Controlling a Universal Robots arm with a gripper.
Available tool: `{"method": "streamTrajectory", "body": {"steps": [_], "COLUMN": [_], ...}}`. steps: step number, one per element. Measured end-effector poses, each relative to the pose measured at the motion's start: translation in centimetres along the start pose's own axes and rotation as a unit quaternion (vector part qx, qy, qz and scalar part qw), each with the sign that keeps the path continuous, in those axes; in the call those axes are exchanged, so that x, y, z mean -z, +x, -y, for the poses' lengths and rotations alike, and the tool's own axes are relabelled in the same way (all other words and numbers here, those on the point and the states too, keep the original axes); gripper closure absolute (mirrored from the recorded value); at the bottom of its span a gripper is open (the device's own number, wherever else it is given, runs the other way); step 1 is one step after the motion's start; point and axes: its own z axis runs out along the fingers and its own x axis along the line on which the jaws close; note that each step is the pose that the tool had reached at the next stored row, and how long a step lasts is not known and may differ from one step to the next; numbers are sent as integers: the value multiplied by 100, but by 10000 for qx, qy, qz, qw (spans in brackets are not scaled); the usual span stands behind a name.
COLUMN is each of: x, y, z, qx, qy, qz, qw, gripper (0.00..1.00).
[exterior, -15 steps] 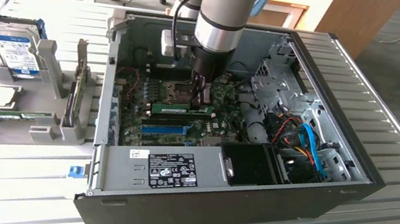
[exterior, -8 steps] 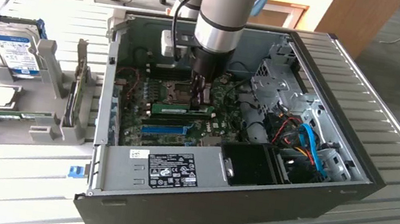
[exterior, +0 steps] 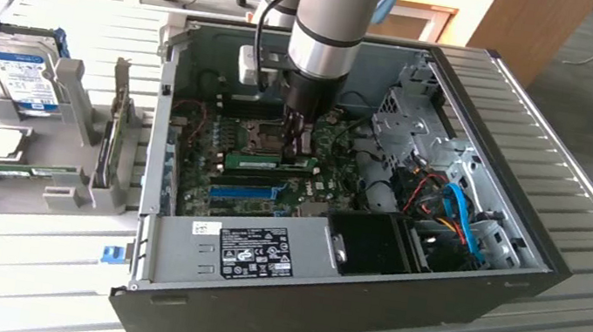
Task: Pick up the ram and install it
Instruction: 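Insert the ram into the slot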
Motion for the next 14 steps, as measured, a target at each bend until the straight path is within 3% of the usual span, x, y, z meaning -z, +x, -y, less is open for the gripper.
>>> {"method": "streamTrajectory", "body": {"steps": [14], "x": [-53], "y": [0], "z": [1], "qx": [0], "qy": [0], "qz": [0], "qw": [10000], "gripper": [88]}}
